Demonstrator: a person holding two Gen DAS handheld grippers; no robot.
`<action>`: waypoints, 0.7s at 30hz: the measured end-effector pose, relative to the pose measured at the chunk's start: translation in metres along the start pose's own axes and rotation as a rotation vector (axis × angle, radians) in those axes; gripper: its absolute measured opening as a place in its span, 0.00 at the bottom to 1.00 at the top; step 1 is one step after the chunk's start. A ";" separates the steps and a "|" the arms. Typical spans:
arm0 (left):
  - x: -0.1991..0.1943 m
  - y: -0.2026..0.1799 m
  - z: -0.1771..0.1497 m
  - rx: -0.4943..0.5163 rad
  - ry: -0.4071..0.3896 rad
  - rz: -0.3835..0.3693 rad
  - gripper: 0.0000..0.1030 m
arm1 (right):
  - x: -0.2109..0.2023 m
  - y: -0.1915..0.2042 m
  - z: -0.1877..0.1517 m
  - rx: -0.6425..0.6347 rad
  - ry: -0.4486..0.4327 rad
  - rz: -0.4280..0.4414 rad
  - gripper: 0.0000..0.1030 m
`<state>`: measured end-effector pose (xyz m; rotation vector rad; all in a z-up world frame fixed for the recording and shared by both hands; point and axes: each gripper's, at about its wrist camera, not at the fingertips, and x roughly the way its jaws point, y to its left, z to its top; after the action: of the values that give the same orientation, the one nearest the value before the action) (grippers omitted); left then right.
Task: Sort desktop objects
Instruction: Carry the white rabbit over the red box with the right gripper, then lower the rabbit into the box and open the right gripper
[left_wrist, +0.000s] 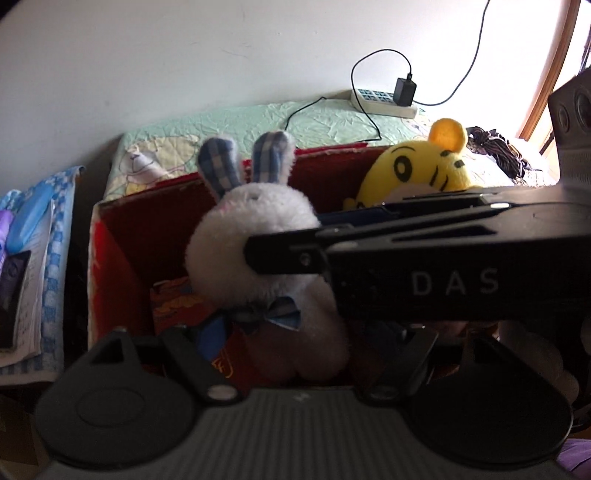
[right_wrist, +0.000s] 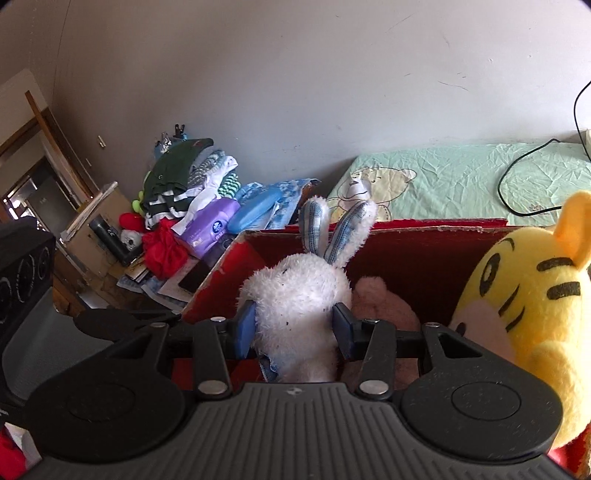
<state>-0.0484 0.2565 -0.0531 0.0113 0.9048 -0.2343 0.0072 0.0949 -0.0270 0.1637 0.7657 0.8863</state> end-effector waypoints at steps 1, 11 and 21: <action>0.003 -0.002 0.002 0.013 0.008 -0.001 0.78 | 0.000 -0.002 0.000 0.006 -0.004 -0.007 0.45; 0.031 -0.013 0.008 0.038 0.083 -0.025 0.80 | 0.019 -0.002 0.000 -0.075 0.019 -0.127 0.43; 0.031 -0.003 0.007 -0.002 0.073 -0.067 0.81 | 0.027 -0.016 0.000 0.007 0.059 -0.068 0.53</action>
<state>-0.0253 0.2467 -0.0723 -0.0123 0.9789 -0.2973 0.0284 0.1045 -0.0481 0.1170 0.8251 0.8266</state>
